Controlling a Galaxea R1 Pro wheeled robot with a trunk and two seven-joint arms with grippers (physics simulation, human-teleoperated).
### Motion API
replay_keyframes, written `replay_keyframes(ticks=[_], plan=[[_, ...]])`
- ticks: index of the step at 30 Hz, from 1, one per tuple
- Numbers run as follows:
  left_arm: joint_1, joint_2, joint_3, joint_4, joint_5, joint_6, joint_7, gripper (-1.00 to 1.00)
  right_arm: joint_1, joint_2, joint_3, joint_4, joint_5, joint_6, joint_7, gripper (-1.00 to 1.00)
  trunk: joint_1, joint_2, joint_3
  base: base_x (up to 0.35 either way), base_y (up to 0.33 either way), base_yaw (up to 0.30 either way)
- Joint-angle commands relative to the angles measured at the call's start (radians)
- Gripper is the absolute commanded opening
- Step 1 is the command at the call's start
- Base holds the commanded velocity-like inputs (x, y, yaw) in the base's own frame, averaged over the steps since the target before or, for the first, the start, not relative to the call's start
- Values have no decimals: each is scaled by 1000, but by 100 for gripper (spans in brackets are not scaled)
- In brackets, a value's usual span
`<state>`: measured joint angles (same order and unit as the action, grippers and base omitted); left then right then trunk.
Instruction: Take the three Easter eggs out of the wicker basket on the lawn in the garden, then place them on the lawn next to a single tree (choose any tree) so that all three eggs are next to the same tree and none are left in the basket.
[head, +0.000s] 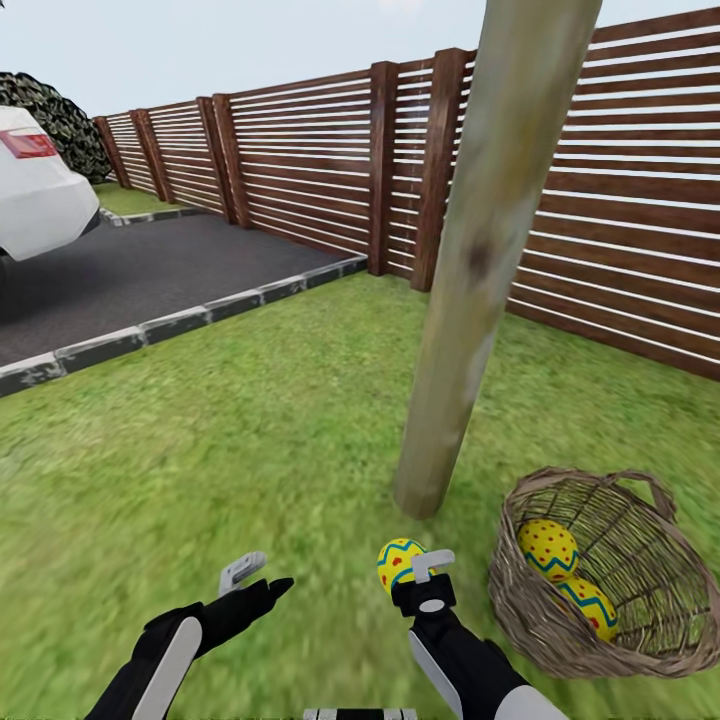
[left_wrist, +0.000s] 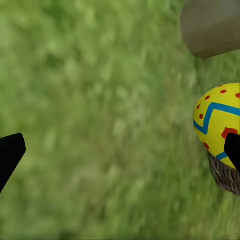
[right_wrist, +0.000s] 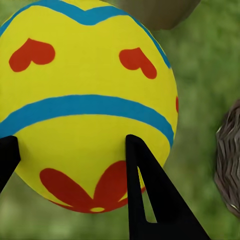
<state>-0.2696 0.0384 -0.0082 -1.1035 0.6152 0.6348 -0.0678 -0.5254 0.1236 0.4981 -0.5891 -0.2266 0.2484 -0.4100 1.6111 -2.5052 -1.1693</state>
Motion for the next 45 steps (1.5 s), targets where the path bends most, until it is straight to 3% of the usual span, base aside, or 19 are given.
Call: replay_keyframes(ticks=[1,18,45], plan=[[0,0,-1,-1,2,3,0,100,-1,-1,7,-1,-8,5,-7,-100,0,-1,-5,0,0,0],[0,0,-1,-1,4,3,-2,100,-1,-1,7,-2,-8,4,-7,-100,8,-5,-71,0,0,0],[0,1,-4,-1,5,-2,-11,100,-1,-1,7,-1,-8,3,-7,-100,8,-5,-71,134,-32,0]])
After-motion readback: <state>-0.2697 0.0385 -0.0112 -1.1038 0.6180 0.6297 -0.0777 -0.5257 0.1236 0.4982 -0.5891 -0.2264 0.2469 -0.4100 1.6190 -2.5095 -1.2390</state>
